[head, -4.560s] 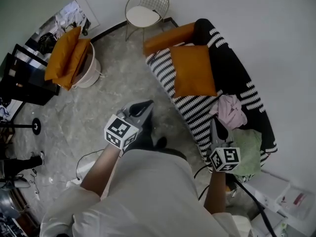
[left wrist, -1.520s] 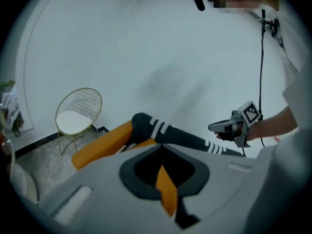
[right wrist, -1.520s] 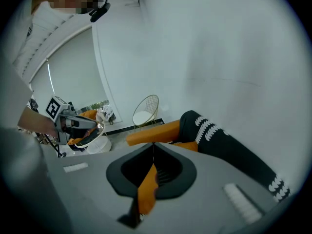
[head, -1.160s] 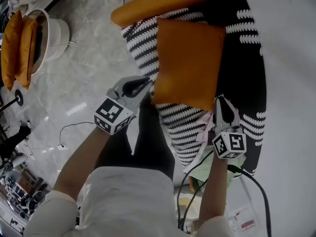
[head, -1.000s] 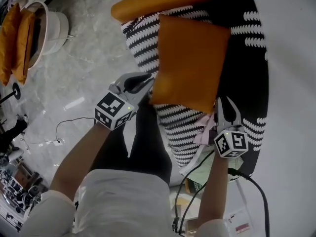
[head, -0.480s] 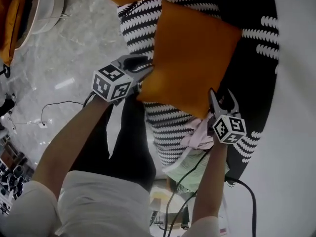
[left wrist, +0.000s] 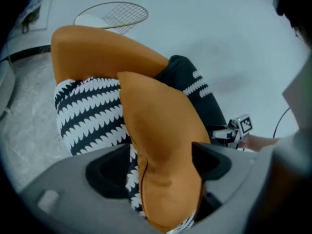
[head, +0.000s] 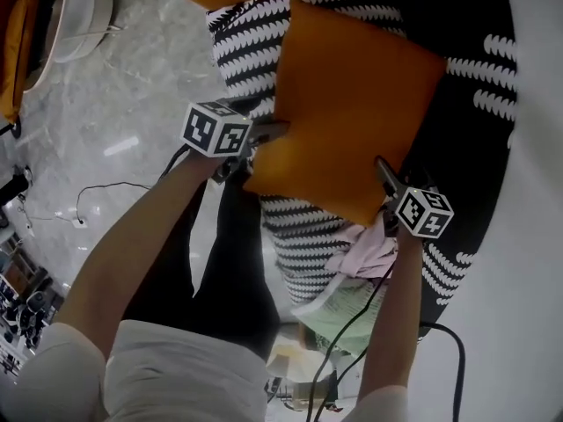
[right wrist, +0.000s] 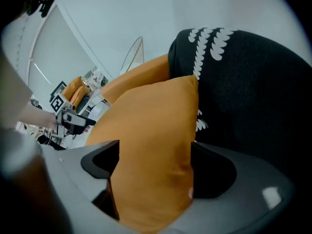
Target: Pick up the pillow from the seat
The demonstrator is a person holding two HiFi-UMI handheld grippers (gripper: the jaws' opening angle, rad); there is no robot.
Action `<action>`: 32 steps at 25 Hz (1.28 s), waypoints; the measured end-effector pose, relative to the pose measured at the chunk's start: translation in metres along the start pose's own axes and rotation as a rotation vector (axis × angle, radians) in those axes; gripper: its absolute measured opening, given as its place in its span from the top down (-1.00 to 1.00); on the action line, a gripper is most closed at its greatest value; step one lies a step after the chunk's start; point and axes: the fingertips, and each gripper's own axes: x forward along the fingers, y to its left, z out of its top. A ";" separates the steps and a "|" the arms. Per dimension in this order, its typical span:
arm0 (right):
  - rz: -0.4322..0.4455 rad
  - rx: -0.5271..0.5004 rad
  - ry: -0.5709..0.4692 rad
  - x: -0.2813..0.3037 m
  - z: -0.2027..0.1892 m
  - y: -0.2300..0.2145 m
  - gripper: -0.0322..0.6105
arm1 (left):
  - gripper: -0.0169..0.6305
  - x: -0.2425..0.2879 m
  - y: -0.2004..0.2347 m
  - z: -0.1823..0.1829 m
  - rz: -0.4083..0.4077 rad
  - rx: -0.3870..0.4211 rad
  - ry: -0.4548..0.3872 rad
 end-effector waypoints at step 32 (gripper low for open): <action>0.114 -0.042 0.050 0.001 -0.010 0.034 0.23 | 0.53 0.027 -0.063 -0.013 -0.081 0.203 0.149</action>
